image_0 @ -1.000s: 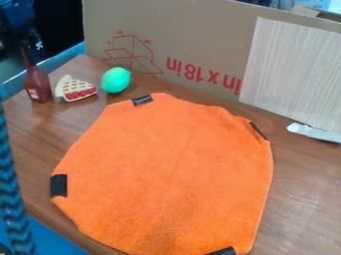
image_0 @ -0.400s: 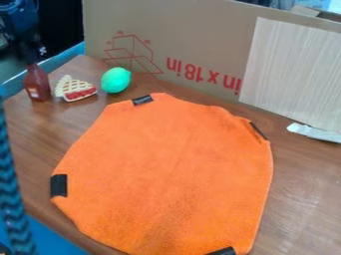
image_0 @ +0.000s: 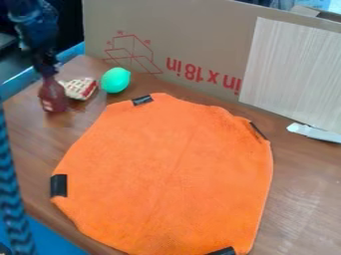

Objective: Put the brown object to the top edge of the cloth

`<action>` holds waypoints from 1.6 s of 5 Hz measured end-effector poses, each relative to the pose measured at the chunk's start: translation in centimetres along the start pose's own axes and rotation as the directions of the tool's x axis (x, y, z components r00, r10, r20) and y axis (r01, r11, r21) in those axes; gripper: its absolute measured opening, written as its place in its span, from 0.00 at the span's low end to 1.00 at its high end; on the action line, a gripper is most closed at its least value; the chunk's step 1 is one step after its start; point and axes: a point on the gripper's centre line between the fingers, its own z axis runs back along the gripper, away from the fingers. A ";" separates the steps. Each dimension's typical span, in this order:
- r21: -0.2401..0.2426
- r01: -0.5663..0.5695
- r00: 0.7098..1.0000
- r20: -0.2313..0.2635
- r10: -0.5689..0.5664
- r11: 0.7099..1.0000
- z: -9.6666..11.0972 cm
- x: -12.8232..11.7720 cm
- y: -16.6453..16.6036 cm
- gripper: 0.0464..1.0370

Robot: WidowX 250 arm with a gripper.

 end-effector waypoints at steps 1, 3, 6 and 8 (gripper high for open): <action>0.007 0.091 0.996 0.013 -0.091 0.996 0.8 -0.1 -3.1 0.25; 0.141 0.266 0.963 -0.004 -0.268 0.954 2.1 -0.3 -9.3 0.25; 0.320 0.361 0.928 -0.026 -0.373 0.876 3.5 -0.5 -13.3 0.25; 0.328 0.360 0.929 -0.039 -0.368 0.873 3.9 0.7 -14.3 0.25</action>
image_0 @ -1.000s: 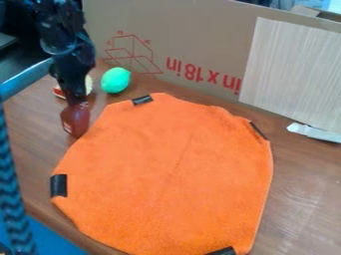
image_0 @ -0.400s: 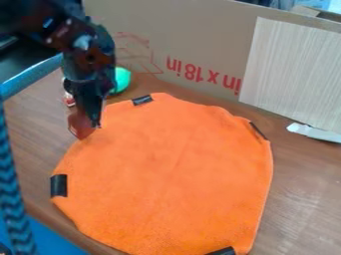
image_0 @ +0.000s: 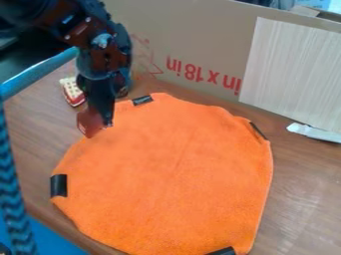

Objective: Put the brown object to the top edge of the cloth

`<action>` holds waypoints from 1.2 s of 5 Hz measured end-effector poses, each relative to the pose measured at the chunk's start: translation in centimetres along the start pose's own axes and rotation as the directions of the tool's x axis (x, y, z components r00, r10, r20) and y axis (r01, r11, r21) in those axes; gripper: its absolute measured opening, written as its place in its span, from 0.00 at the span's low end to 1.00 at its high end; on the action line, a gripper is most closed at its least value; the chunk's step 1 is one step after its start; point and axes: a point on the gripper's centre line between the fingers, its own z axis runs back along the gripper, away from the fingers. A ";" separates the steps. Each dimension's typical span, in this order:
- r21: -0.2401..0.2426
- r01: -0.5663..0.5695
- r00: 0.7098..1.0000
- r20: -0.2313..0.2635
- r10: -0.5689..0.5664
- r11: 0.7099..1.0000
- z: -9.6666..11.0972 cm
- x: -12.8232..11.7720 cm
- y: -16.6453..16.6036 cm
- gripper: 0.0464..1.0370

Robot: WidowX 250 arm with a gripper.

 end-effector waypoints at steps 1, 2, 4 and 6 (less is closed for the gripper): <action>0.065 0.034 0.999 -0.003 -0.034 0.997 0.2 0.2 -1.2 0.25; 0.119 0.074 0.997 0.001 -0.074 0.990 0.3 -1.0 -2.7 0.25; 0.171 0.135 0.986 0.070 -0.149 0.976 2.0 -2.5 -5.4 0.25; 0.184 0.165 0.978 0.095 -0.184 0.969 2.1 -3.2 -7.1 0.25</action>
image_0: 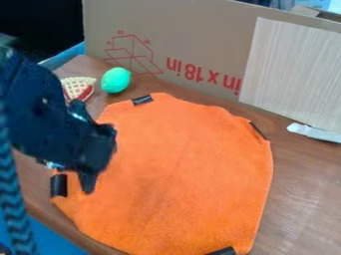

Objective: Put the brown object to the top edge of the cloth

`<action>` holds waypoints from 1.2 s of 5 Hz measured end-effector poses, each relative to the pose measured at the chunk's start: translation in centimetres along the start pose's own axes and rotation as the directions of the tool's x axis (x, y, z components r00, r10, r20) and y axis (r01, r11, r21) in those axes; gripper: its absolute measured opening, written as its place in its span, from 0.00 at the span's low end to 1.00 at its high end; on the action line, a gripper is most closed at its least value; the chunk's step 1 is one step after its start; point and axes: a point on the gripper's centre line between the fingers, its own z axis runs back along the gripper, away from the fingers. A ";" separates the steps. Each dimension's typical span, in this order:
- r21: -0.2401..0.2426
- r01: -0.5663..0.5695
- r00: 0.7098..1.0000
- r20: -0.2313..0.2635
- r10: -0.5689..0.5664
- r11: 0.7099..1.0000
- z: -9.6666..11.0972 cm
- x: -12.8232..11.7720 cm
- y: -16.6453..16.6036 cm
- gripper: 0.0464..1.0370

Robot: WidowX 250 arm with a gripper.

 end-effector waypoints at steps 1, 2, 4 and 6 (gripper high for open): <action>0.006 0.025 1.000 0.003 -0.025 1.000 -0.9 0.0 -0.8 0.25; -0.065 0.034 0.999 0.032 -0.032 0.997 -1.2 0.1 -1.3 0.29; -0.325 0.069 0.995 0.095 -0.040 0.943 -1.0 -0.4 -2.8 0.73; -0.594 0.074 0.986 0.164 0.031 0.801 0.2 -0.1 -2.5 0.96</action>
